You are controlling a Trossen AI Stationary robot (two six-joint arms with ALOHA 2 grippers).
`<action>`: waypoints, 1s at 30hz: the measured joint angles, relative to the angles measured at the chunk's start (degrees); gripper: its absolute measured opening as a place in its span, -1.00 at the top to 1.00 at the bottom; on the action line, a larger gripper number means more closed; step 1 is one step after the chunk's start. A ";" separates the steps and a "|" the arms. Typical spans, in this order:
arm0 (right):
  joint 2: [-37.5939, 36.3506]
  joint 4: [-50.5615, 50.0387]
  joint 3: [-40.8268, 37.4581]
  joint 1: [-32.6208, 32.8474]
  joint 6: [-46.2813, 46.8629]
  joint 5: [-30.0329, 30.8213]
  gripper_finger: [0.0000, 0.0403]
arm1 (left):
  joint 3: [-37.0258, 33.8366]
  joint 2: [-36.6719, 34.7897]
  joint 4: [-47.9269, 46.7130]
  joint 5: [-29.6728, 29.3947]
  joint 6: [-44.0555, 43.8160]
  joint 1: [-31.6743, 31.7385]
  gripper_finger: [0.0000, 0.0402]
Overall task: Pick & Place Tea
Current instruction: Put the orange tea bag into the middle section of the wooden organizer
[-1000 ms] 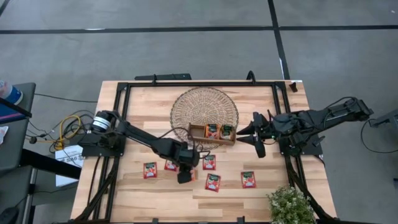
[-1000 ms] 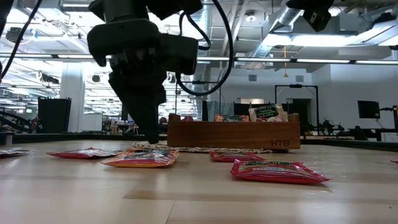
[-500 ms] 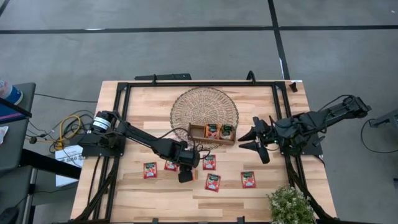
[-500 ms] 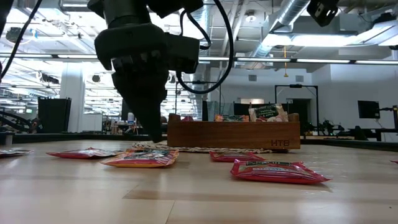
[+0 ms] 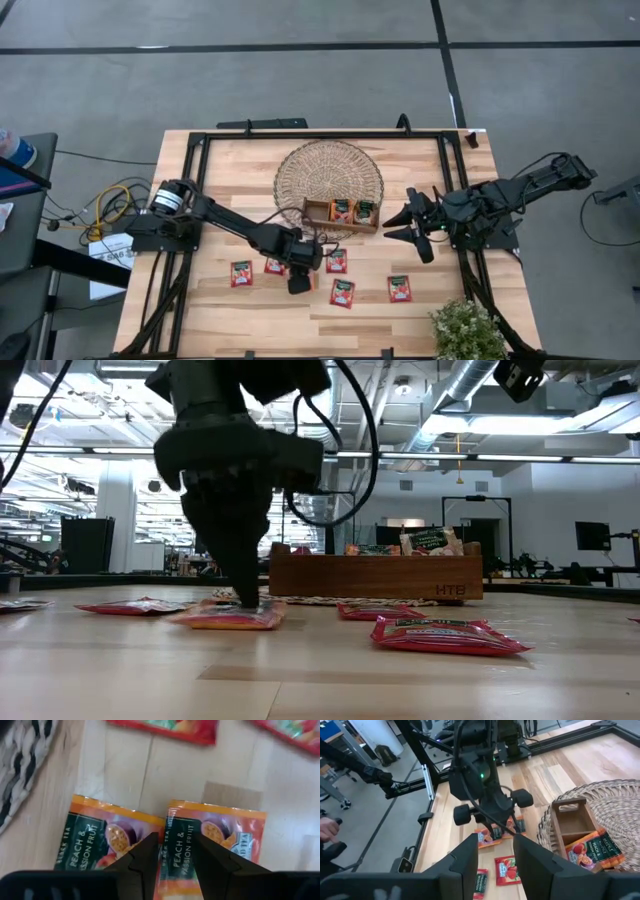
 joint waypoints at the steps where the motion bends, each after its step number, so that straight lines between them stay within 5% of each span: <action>1: 0.00 0.09 0.00 0.00 0.00 0.00 0.43 | 0.02 0.49 -0.02 -0.06 -0.02 0.01 0.46; 10: -0.01 0.42 0.01 -0.02 0.00 0.02 0.43 | 0.10 1.28 0.08 0.19 0.00 0.25 0.51; 21: 0.00 0.41 0.02 -0.02 0.00 0.02 0.43 | 1.24 1.39 0.60 0.58 0.37 0.20 0.96; 30: -0.02 0.39 0.02 -0.02 0.00 0.03 0.43 | 6.32 1.47 -2.71 -1.80 1.65 0.20 1.00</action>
